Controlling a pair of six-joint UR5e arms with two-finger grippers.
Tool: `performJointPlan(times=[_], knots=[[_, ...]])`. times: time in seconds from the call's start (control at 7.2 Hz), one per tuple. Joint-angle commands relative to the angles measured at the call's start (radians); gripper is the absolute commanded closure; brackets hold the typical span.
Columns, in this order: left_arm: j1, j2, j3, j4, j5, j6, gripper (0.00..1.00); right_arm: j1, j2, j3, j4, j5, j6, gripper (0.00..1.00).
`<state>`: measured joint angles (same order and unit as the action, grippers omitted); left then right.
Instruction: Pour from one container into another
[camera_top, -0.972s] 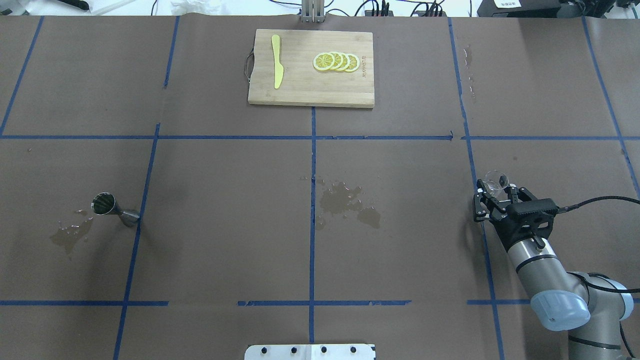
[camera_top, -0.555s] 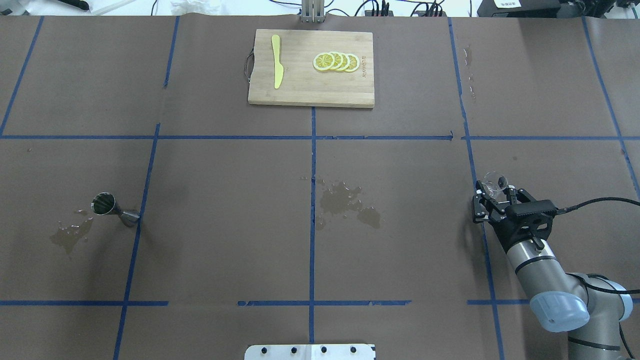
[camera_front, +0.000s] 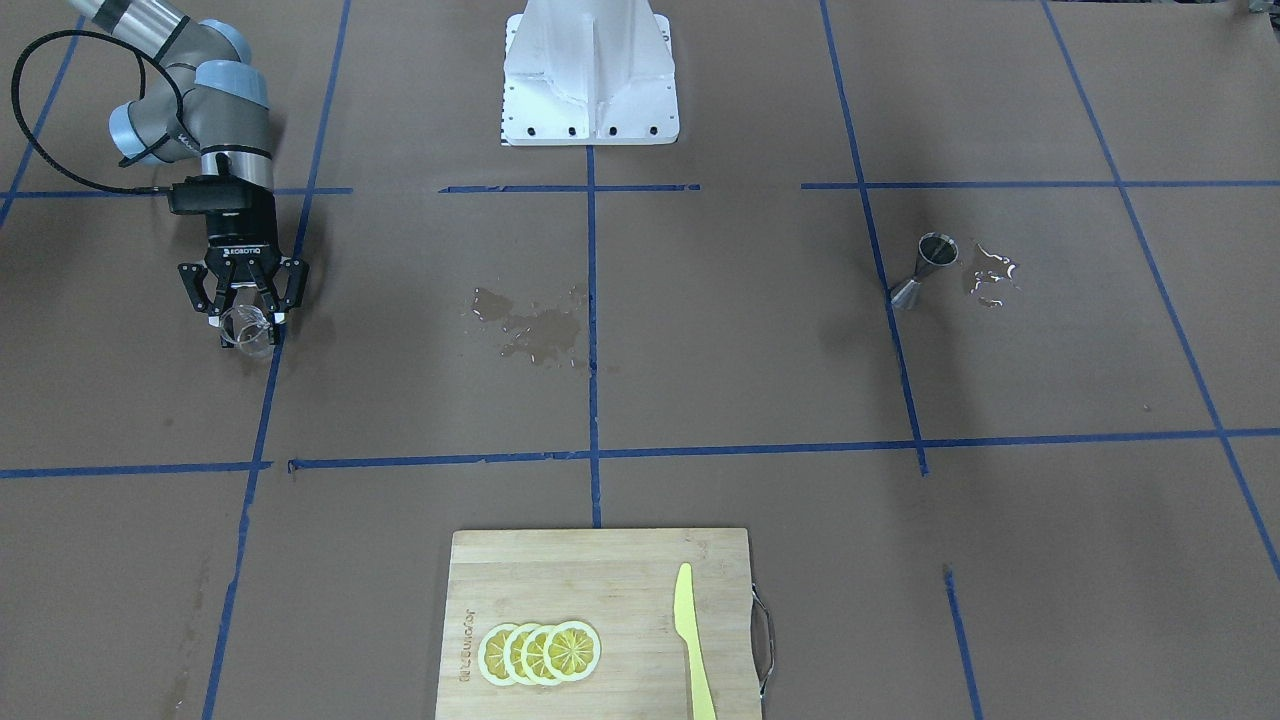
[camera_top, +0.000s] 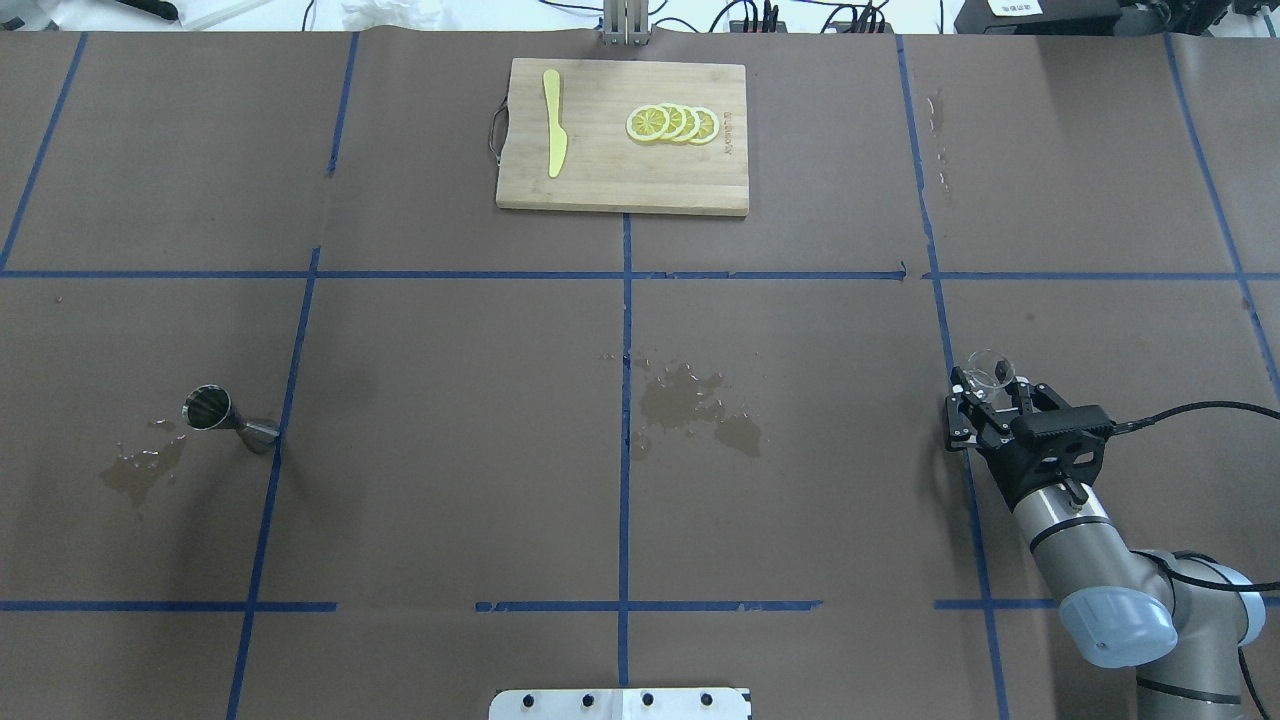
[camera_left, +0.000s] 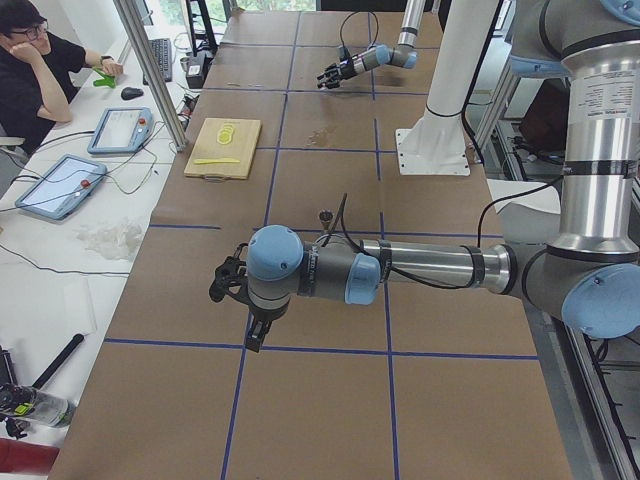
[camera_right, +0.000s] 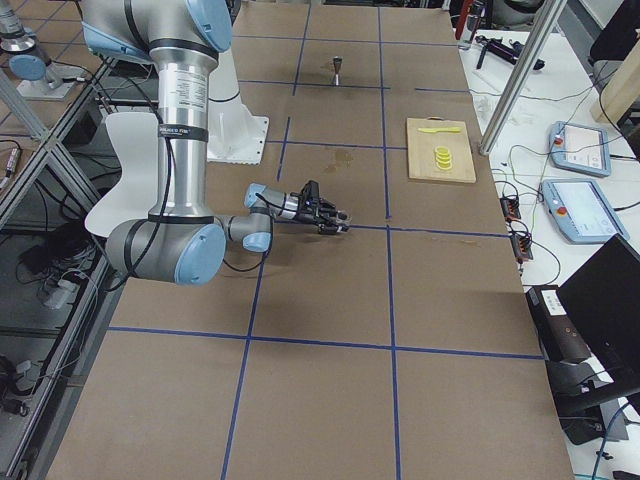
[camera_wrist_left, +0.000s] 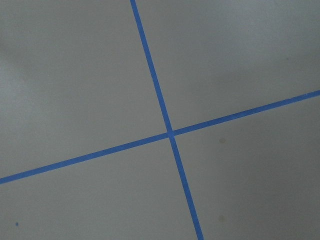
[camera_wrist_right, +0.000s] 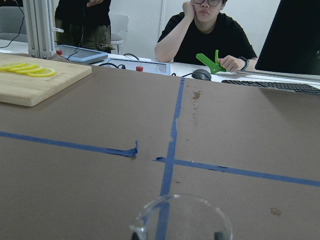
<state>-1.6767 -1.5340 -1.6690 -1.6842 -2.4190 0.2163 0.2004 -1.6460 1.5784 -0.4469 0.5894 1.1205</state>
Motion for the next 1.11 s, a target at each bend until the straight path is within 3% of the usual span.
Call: performJointPlan(times=[0.0, 0.97], knots=[[0.0, 0.0, 0.0, 0.0, 0.0, 0.0, 0.0, -0.001, 0.003, 0.0, 0.001, 0.001, 0.019, 0.0], [0.0, -0.002, -0.002, 0.0, 0.0, 0.0, 0.0, -0.001, 0.002, -0.008, 0.002, -0.037, 0.052, 0.0]])
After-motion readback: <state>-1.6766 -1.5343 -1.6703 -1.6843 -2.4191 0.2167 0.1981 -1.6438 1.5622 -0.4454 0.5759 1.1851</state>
